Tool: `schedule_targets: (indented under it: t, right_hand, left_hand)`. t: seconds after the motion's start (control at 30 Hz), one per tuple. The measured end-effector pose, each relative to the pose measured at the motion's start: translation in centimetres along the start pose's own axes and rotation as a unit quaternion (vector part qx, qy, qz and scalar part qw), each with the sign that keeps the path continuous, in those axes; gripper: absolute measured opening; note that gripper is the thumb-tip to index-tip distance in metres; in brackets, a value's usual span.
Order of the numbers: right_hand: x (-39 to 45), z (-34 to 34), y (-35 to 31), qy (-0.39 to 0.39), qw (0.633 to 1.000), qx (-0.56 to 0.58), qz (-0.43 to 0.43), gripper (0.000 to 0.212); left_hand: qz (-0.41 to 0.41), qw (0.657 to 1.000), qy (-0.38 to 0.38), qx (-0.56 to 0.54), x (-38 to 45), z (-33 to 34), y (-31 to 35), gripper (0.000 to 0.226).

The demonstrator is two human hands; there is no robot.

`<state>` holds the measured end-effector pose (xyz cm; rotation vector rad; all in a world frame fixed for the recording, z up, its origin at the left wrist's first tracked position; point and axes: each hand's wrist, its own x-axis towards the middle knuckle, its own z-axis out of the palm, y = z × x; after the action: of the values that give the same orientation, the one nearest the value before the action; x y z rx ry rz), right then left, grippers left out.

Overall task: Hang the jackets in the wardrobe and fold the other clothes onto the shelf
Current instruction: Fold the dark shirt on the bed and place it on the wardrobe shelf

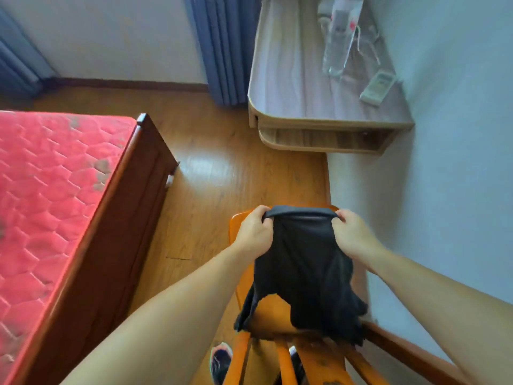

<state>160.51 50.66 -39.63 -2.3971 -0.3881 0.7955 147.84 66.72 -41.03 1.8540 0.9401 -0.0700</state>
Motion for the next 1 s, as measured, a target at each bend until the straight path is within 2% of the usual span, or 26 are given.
schedule_targets:
  t: [0.13,0.3,0.63,0.83,1.0]
  right_hand:
    - [-3.0,-3.7,-9.4,0.024,0.987,0.012,-0.156,0.019]
    - [-8.6,-5.3,-20.4,0.032,0.951,-0.033,-0.307,0.008]
    - [-23.7,2.5,-37.1,0.024,0.882,-0.045,-0.468,0.016]
    - [-32.4,10.2,-46.1,0.023,0.836,-0.083,-0.542,0.019]
    - [-35.7,15.2,-51.6,0.039,0.802,-0.109,-0.586,0.020]
  left_hand:
    - [0.061,0.995,0.075,-0.019,-3.9,-9.2,4.9,0.025]
    - [0.136,0.974,0.180,0.007,-9.7,-21.0,6.6,0.019]
    - [0.200,0.926,0.308,0.080,-26.9,-41.1,-1.4,0.018]
    - [0.173,0.901,0.377,0.124,-38.9,-50.5,-8.8,0.015]
    - [0.080,0.877,0.455,0.136,-46.7,-57.9,-17.0,0.014]
